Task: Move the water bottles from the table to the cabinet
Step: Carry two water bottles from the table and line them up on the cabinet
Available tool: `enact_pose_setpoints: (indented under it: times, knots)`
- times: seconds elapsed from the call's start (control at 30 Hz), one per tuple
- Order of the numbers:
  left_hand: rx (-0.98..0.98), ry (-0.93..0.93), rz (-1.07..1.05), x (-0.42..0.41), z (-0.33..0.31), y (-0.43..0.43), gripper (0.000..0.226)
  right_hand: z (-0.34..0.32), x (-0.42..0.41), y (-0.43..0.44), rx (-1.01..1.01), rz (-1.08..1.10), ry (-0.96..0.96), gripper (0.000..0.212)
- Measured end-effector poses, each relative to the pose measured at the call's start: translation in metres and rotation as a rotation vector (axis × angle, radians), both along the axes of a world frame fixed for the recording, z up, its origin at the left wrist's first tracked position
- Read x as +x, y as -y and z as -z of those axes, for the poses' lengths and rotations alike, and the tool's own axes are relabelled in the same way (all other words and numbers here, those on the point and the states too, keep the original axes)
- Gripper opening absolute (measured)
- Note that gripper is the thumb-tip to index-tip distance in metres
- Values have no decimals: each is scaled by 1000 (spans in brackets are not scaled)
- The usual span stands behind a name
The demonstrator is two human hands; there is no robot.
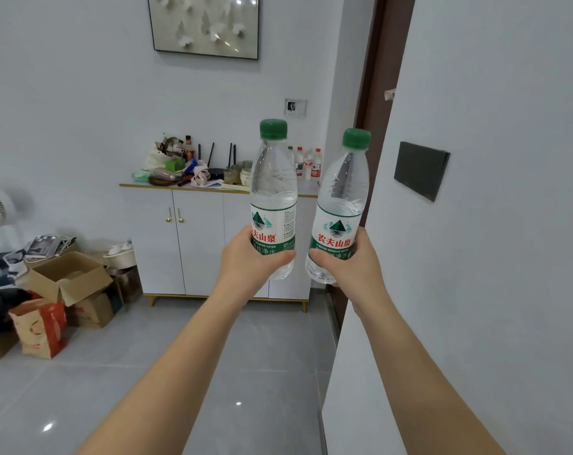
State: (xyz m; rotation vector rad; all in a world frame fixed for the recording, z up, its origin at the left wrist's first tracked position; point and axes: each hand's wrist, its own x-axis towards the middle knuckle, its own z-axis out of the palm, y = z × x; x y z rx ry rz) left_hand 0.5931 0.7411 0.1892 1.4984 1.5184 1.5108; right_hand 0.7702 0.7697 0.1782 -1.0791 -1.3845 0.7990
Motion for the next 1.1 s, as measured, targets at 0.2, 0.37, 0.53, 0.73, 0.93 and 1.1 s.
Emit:
enact_pose_setpoints:
  times: [0.2,0.37,0.53,0.73,0.93,1.1]
  knots:
    - [-11,7,-44,-3,0,-82,49,1,-11,-86,-6,-34,-19,62]
    - [-29,-10,-47,-6,2,-133,51,6,-16,-134,-15,-32,-49,63]
    - [-35,5,-36,-10,10,-193,51,13,-20,-188,-43,-9,-35,63]
    - [-35,5,-8,-29,24,-285,52,21,-38,-271,-50,32,-17,63]
    - [-48,25,34,-60,24,-391,50,17,-65,-367,-53,79,-4,58]
    - [-46,8,70,-79,22,-466,51,20,-78,-437,-62,120,-20,60]
